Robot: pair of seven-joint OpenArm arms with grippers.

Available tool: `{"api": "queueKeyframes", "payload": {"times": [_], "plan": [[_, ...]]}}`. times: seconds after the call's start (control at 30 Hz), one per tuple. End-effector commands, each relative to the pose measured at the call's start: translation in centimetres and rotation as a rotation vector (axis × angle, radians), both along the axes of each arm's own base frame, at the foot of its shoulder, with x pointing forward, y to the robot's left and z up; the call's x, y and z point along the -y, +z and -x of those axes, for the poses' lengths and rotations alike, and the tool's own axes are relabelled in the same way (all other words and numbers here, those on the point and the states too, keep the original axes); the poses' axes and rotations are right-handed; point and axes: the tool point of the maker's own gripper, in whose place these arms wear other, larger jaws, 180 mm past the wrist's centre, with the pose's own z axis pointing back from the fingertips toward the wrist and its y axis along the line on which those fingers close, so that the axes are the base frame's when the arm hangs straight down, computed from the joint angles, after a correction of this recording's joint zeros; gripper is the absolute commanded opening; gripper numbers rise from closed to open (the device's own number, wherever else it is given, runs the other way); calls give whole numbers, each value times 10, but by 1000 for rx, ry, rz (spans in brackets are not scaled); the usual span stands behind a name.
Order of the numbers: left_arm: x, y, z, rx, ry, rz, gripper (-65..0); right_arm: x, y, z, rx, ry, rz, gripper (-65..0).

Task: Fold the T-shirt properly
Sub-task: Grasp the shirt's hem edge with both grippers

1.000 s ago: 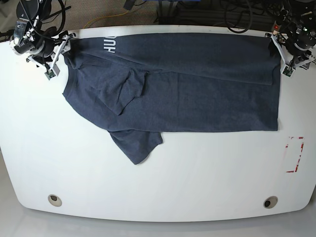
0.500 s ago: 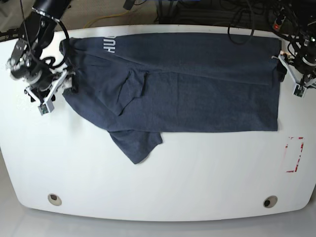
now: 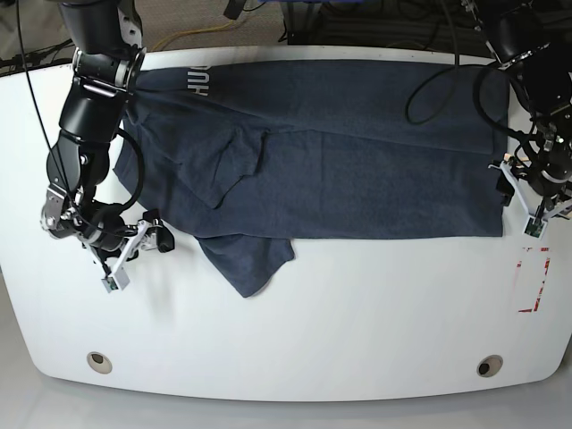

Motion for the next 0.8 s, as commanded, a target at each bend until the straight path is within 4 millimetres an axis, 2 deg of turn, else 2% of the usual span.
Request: {"api": "queueKeyframes", "payload": {"times": [0.0, 0.1, 0.17, 0.27, 0.4, 0.57, 0.63, 0.7, 0.77], "plan": [[-9, 15, -27, 59, 17, 33, -249, -11, 11, -35, 77, 11, -63, -151], [-12, 16, -39, 67, 31, 64, -249, -25, -1, -46, 65, 21, -110, -155], [-13, 14, -43, 63, 37, 78, -249, -32, -5, -54, 64, 8, -152, -182], [-14, 7, -44, 50, 42, 95, -249, -53, -16, -58, 45, 15, -198, -212], [-15, -5, -42, 19, 51, 115, -249, -89, -25, -57, 28, 65, -229, -212], [-19, -18, -38, -16, 64, 136, -242, -124, -24, -58, 41, 105, -270, -219], [-20, -22, -39, -27, 70, 147, -197, -131, -22, -60, 63, 100, -293, -224], [-20, -21, -45, -23, 74, 162, -147, -132, -20, -63, 83, 93, -304, -274], [-21, -25, -49, -32, 81, 183, -118, -133, -19, -64, 91, 91, -308, -390]]}}
